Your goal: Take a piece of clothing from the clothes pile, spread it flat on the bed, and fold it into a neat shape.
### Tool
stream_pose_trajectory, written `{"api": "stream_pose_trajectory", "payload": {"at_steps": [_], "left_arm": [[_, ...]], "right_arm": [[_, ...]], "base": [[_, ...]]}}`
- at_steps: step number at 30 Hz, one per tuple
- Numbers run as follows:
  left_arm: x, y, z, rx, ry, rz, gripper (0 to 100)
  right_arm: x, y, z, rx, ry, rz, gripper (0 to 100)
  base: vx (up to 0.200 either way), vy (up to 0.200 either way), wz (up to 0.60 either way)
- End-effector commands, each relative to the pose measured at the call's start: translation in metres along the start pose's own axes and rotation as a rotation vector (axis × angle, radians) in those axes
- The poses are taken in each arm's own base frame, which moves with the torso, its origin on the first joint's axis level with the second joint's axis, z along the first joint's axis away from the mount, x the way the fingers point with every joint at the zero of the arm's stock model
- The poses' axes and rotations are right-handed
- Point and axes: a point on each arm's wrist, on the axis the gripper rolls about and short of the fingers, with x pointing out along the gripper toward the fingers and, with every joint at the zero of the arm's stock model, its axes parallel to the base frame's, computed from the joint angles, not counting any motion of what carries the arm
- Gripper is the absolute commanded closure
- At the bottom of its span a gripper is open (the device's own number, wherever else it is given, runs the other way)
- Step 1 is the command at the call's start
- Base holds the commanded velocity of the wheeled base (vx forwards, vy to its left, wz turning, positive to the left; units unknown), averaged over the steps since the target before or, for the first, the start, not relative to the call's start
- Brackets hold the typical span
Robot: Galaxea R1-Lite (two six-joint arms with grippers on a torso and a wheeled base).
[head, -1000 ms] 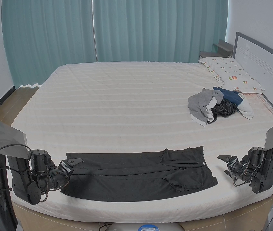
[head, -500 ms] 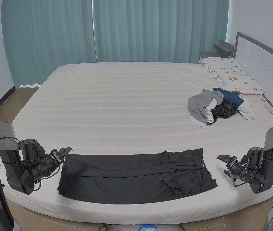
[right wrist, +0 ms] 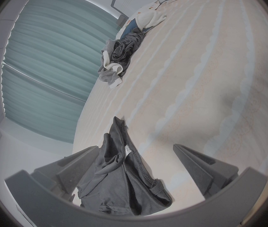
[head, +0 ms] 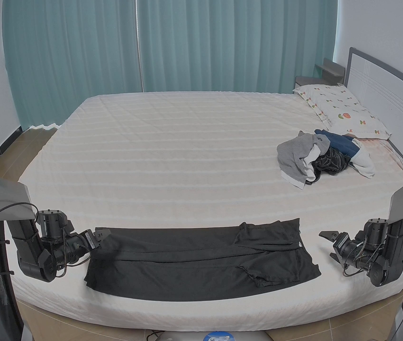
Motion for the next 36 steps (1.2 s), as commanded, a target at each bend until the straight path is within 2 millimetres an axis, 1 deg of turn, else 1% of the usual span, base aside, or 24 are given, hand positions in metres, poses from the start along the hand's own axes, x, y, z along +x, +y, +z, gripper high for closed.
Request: {"api": "stream_pose_trajectory", "payload": {"at_steps": [1,4,14,21,26,34,35,36], "left_arm": [[0.014,0.017,-0.020,0.009,0.070,0.045,0],[0.018,0.019,-0.021,0.012,0.071,0.046,0],[0.020,0.020,-0.024,0.018,0.082,0.048,0],[0.020,0.019,-0.027,0.069,0.087,0.042,0],[0.026,0.021,-0.028,0.079,0.059,0.029,0],[0.024,0.023,-0.034,0.113,0.057,0.013,0],[0.025,0.023,-0.036,0.119,0.061,0.014,100],[0.025,0.024,-0.037,0.122,0.066,0.016,100]], "right_arm": [[0.001,0.001,-0.002,-0.006,0.002,0.005,0],[0.001,0.001,-0.003,-0.007,0.006,0.004,0],[0.001,0.001,-0.003,-0.009,0.005,0.003,0],[0.001,0.000,-0.003,-0.017,0.007,0.003,0],[0.001,0.001,-0.003,-0.018,0.006,0.004,0],[0.001,0.001,-0.003,-0.019,0.006,0.004,0],[0.001,0.001,-0.003,-0.019,0.006,0.004,0],[0.001,0.001,-0.003,-0.019,0.006,0.004,0]], "base": [[0.000,0.000,0.00],[0.000,0.000,0.00],[0.000,0.000,0.00],[0.000,0.000,0.00],[0.000,0.000,0.00],[0.000,0.000,0.00],[0.000,0.000,0.00],[0.000,0.000,0.00]]}}
